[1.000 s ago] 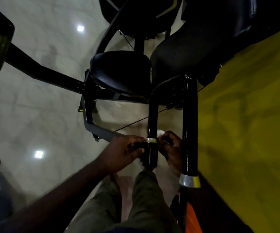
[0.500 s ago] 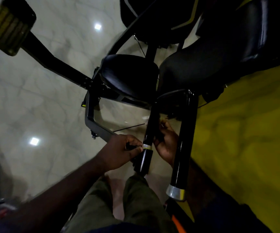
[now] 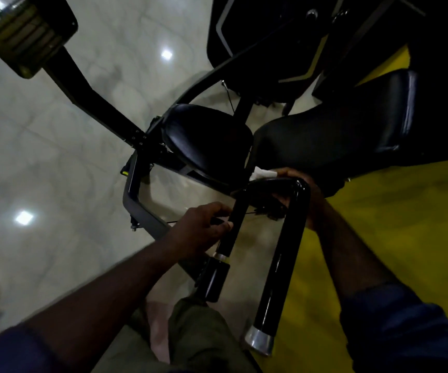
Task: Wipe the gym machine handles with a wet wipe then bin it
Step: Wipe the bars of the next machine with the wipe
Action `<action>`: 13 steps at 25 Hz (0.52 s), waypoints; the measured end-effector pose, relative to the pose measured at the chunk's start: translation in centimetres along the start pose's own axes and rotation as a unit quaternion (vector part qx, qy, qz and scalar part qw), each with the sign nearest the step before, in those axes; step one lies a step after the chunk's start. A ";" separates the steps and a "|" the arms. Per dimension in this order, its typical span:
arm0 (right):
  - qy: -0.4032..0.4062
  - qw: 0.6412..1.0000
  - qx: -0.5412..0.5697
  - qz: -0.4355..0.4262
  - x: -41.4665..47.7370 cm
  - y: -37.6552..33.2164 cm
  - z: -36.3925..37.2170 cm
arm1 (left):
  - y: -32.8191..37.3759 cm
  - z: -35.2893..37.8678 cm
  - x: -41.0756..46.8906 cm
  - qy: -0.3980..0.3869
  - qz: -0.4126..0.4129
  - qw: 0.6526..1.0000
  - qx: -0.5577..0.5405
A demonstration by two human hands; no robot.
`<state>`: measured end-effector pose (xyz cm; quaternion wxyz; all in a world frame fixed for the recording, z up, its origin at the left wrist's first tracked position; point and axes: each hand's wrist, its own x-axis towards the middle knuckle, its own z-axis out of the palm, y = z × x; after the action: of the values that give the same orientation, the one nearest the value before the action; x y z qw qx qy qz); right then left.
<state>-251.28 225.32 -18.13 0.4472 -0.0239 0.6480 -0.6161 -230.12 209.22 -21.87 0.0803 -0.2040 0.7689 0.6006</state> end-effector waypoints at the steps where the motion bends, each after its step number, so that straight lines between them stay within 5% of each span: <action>1: 0.011 0.998 -0.064 -0.006 -0.3 -1.5 -0.3 | 0.2 0.1 0.4 -0.003 -0.002 1.000 -0.006; 4: 0.006 0.965 -0.242 -0.097 -1.8 -4.7 -1.7 | 0.8 0.3 1.0 -0.007 -0.003 0.999 -0.035; 7: -0.049 0.945 -0.308 -0.100 -3.6 -8.0 -2.6 | 1.3 0.2 1.5 -0.007 0.002 0.998 -0.056; 13: -0.212 0.784 -0.582 0.029 4.1 -8.5 3.0 | 0.9 0.9 2.6 -0.004 -0.014 0.996 -0.086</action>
<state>-256.29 218.56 -12.97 0.4925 -0.3909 0.7726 -0.0879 -232.93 209.66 -22.28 0.0736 -0.2185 0.7113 0.6640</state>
